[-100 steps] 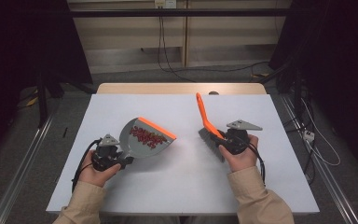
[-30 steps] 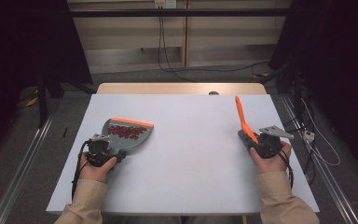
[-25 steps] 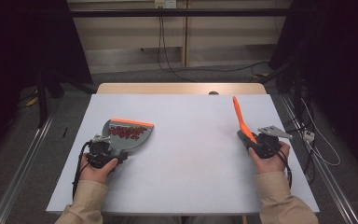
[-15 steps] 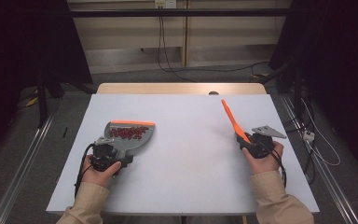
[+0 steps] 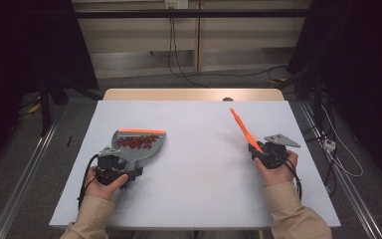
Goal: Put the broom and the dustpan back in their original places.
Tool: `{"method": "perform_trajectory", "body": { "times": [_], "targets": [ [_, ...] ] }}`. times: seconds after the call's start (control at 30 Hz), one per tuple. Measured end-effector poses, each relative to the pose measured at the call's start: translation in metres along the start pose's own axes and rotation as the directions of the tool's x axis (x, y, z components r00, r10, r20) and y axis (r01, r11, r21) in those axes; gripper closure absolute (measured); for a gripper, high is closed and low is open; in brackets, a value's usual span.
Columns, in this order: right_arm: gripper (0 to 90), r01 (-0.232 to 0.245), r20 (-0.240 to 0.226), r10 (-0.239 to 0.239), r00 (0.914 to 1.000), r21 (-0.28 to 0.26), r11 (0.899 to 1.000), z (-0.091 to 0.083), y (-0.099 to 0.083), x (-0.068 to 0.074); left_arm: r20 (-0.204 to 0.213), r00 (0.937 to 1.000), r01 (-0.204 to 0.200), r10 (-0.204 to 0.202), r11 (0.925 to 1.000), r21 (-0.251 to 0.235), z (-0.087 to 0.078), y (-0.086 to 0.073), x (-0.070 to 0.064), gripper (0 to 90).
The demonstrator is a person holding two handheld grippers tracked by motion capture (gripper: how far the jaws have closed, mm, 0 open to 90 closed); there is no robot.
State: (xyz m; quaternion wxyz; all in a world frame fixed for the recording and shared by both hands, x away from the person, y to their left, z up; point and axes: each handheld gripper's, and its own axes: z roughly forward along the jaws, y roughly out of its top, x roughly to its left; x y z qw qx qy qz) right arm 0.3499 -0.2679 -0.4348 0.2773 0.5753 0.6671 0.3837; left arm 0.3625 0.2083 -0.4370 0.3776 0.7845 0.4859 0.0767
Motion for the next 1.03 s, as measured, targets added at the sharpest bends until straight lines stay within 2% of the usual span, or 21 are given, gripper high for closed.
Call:
{"method": "perform_trajectory", "body": {
  "times": [0.07, 0.13, 0.23, 0.33, 0.47, 0.57, 0.7, 0.77, 1.03],
  "targets": [
    [62.3, 0.012, -0.021, -0.012, 0.9997, 0.006, 1.0, 0.0, -0.001, 0.004, 0.0, 1.0, -0.009, 0.009, 0.9999, -0.005, -0.003, -0.002, -0.002, 28.7],
    [61.3, 0.014, -0.098, -0.013, 0.9951, 0.004, 1.0, 0.0, -0.002, 0.009, 0.019, 0.9996, -0.022, 0.023, 0.9993, -0.028, -0.007, -0.002, -0.003, 25.3],
    [45.2, 0.012, -0.168, -0.016, 0.9856, -0.022, 1.0, -0.004, -0.004, 0.015, 0.024, 0.9986, -0.046, 0.048, 0.9947, -0.092, -0.012, -0.002, -0.004, 17.7],
    [37.8, -0.018, -0.216, 0.015, 0.9763, -0.013, 1.0, -0.006, -0.009, 0.015, 0.043, 0.9962, -0.07, 0.076, 0.989, -0.131, -0.013, -0.003, -0.003, 12.2],
    [31.5, -0.027, -0.256, 0.014, 0.9665, -0.048, 0.998, -0.014, -0.014, 0.011, 0.058, 0.9937, -0.084, 0.096, 0.9814, -0.172, -0.018, -0.005, -0.001, 10.1],
    [28.1, -0.014, -0.279, -0.002, 0.9603, -0.054, 0.998, -0.019, -0.019, 0.01, 0.061, 0.9931, -0.087, 0.1, 0.978, -0.19, -0.021, -0.008, 0.001, 9.4],
    [25.3, 0.002, -0.292, -0.018, 0.9561, -0.056, 0.998, -0.023, -0.025, 0.008, 0.072, 0.9902, -0.102, 0.119, 0.9732, -0.206, -0.021, -0.01, 0.001, 9.0],
    [24.5, 0.006, -0.285, -0.022, 0.9582, -0.058, 0.998, -0.025, -0.026, 0.007, 0.077, 0.9895, -0.104, 0.123, 0.972, -0.21, -0.02, -0.01, 0.0, 9.0],
    [22.9, 0.018, -0.287, -0.037, 0.9572, -0.068, 0.998, -0.024, -0.027, 0.004, 0.072, 0.9857, -0.131, 0.152, 0.9619, -0.24, -0.019, -0.009, -0.002, 8.1]
  ]
}}
